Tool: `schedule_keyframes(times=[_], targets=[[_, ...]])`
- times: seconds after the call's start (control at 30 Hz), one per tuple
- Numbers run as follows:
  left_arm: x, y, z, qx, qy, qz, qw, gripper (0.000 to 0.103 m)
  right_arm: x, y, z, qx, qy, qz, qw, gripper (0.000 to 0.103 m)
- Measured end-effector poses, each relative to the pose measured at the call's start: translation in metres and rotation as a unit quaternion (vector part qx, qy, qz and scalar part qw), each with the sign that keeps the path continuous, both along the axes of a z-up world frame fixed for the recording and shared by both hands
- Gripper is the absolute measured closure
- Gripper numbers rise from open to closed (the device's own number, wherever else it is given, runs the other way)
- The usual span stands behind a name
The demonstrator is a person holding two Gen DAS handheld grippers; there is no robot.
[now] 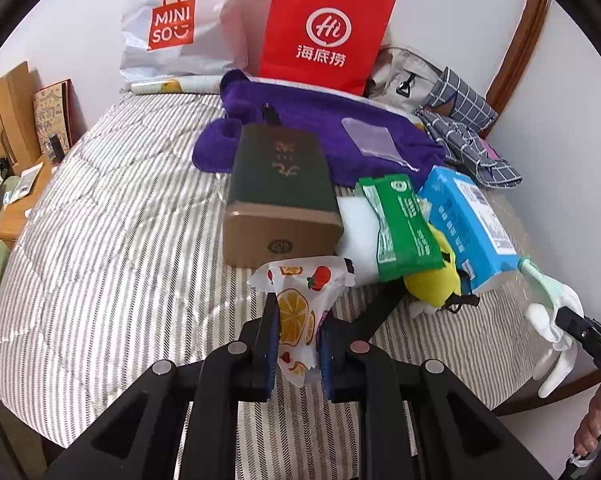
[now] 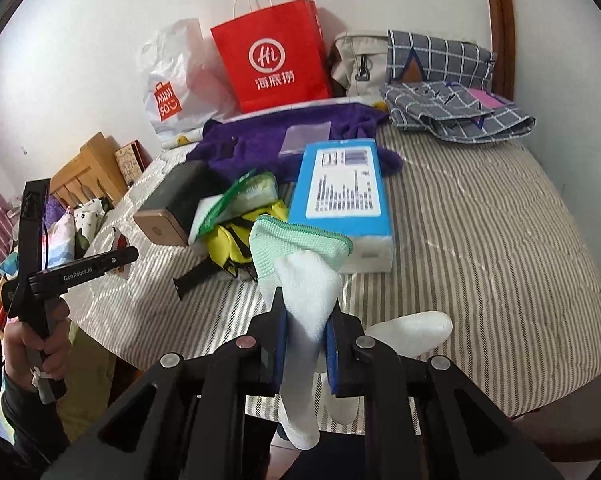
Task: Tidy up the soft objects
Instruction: 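Carry the snack packet over the towel with the left gripper while the right gripper holds the sock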
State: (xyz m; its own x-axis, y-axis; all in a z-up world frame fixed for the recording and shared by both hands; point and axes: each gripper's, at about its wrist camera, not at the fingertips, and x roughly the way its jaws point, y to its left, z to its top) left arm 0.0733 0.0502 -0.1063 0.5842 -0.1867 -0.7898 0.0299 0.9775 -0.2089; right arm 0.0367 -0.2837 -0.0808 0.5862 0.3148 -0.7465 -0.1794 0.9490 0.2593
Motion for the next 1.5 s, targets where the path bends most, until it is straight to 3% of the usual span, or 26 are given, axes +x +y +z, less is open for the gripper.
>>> schedule_keyframes(times=[0.73, 1.5], targets=[[0.031, 0.013, 0.054, 0.002, -0.03, 0.018, 0.9994, 0.086, 0.044, 0.005, 0.055, 0.007, -0.046, 0.002, 0.999, 0.087], [0.115, -0.005, 0.082, 0.049, -0.042, 0.019, 0.9977, 0.086, 0.14, 0.009, 0.067, -0.007, -0.058, -0.008, 0.998, 0.087]])
